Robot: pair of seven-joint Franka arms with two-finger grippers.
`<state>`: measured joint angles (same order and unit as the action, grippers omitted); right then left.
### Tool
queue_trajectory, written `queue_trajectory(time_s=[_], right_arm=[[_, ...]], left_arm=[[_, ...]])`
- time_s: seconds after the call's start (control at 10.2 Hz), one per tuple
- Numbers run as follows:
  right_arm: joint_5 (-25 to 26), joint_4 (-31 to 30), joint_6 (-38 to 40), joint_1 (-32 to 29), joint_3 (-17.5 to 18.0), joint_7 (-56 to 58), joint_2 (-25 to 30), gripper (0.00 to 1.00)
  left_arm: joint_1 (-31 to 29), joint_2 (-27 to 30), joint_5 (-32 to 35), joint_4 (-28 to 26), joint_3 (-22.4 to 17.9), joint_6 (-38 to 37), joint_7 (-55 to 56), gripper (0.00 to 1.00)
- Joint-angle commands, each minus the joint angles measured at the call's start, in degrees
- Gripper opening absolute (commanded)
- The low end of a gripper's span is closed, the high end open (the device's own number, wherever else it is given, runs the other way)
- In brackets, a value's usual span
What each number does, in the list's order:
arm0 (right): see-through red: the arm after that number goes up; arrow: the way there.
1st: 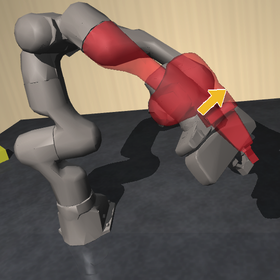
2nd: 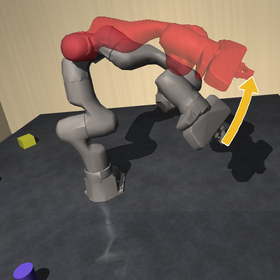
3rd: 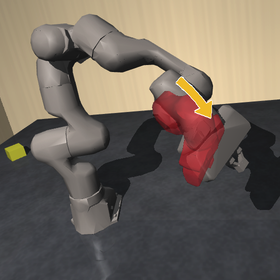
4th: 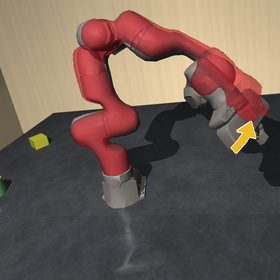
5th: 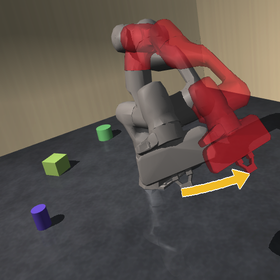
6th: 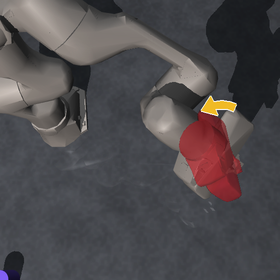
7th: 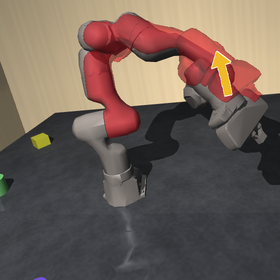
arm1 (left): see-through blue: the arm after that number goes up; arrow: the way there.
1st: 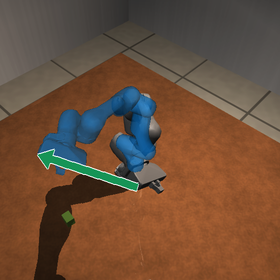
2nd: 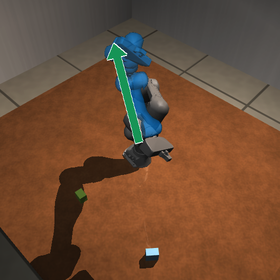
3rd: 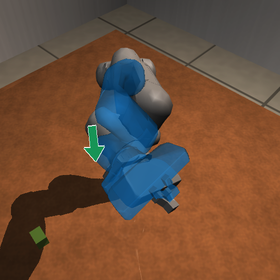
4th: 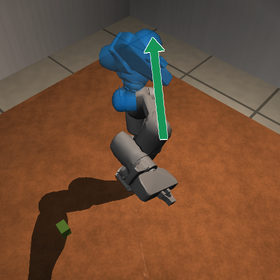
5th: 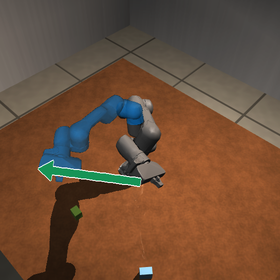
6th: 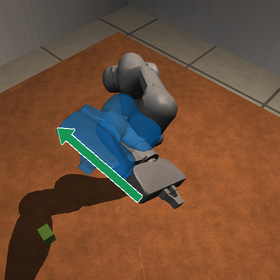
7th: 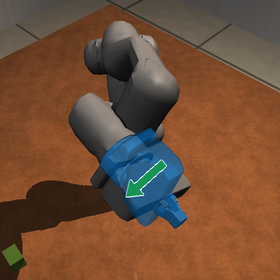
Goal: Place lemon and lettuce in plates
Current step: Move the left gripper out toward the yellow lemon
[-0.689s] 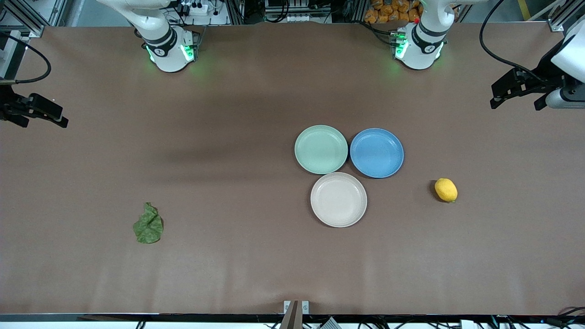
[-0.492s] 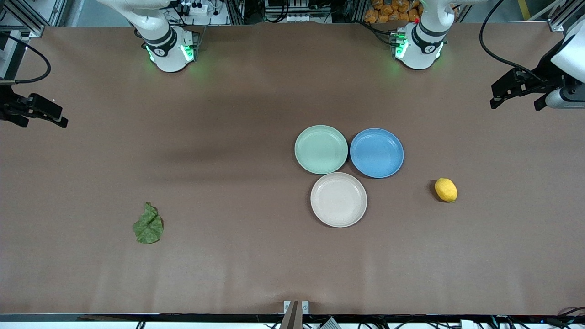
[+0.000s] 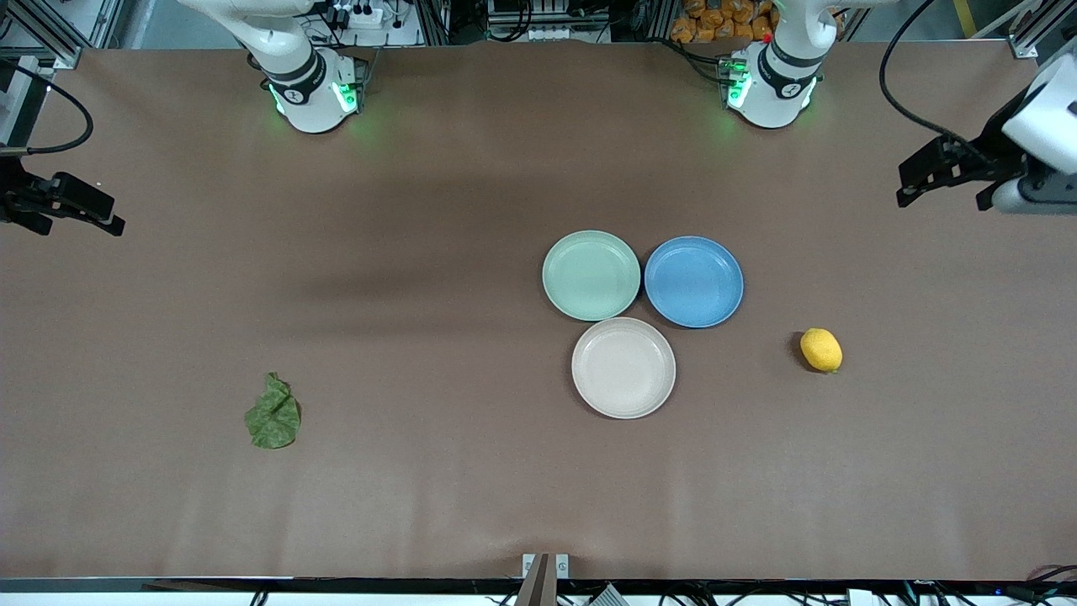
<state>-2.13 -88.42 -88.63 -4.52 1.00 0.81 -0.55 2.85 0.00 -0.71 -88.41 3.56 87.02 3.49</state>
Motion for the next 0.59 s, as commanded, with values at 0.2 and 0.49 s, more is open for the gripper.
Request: queue_trajectory(time_s=[0.2,0.49], right_arm=[[-0.7,-1.7,-0.4,0.3,-0.6,0.5,1.5,1.0],[-0.7,-1.7,-0.4,0.3,-0.6,0.5,1.5,1.0]], left_arm=[[-0.8,-8.9,0.5,1.4,-0.4,1.0,-0.7,1.0],[-2.7,-14.9,0.9,0.6,-0.7,5.3,-0.4,1.0]])
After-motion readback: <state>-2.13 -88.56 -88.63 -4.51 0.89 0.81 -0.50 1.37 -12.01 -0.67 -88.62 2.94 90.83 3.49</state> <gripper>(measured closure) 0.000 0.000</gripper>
